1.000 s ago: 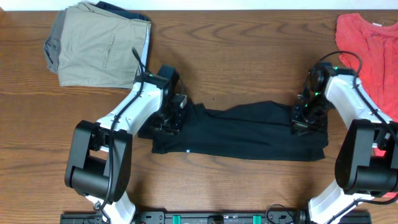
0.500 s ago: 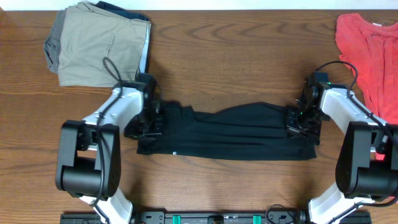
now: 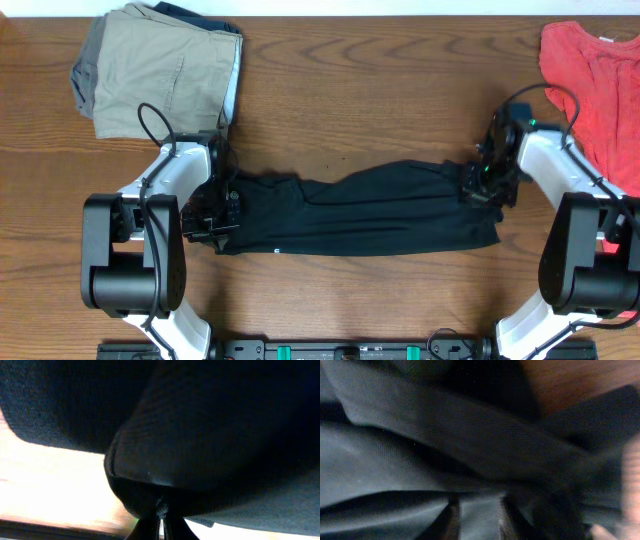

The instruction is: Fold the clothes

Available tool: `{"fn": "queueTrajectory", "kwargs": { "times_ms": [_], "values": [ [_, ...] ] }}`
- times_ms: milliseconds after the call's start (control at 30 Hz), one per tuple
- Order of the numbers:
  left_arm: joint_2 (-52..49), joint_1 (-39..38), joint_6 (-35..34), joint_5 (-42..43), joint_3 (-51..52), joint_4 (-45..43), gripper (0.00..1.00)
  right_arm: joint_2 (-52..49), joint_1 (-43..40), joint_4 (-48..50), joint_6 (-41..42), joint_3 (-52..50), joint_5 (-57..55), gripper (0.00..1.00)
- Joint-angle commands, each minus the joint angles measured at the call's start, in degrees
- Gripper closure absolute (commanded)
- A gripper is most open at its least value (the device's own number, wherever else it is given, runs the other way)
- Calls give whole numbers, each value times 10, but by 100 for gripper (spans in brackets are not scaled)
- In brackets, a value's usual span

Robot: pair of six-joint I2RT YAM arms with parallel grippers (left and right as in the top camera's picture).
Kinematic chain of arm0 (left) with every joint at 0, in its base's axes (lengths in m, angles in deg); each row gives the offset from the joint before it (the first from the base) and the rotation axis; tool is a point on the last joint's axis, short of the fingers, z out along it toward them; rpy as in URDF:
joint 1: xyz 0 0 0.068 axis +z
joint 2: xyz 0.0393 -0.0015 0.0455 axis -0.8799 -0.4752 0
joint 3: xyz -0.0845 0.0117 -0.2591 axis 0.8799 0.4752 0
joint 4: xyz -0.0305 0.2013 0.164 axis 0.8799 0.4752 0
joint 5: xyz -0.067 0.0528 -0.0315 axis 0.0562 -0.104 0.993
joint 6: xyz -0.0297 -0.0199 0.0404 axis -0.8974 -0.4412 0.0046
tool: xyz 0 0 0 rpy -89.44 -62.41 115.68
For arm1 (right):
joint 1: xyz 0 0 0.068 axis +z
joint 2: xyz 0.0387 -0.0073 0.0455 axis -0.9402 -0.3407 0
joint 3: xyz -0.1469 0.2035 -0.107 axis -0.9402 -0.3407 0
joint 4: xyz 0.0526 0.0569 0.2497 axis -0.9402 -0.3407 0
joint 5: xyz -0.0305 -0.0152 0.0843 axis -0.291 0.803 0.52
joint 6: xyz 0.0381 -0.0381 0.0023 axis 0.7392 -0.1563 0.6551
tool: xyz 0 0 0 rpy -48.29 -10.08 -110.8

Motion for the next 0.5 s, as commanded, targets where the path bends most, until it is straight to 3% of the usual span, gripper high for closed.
{"fn": "queueTrajectory", "kwargs": {
  "times_ms": [0,67,100,133,167,200,233,267,300,467],
  "values": [
    [21,4,-10,-26,2,4,94,0,-5,-40,-24,83,-29,64],
    [39,4,-10,-26,-5,5,94,0,-13,-83,-23,131,-46,51],
    [50,4,-10,-26,-8,5,94,0,-18,-99,-23,149,-54,36],
    [61,4,-10,-26,-11,5,94,0,-25,-116,-23,167,-66,13],
    [73,4,-9,-26,-13,6,94,0,-33,-130,-23,183,-77,1],
    [85,4,-9,-26,-15,6,93,0,-42,-143,-23,192,-87,1],
    [98,4,-9,-26,-15,6,67,0,-53,-151,-23,197,-91,1],
    [109,4,-9,-26,-15,6,23,0,-66,-156,-22,198,-92,1],
    [118,4,-9,-26,-15,7,2,0,-80,-161,-18,196,-92,1],
    [135,4,-9,-26,-15,9,2,-1,-140,-144,-14,153,-68,1]
  ]
}}
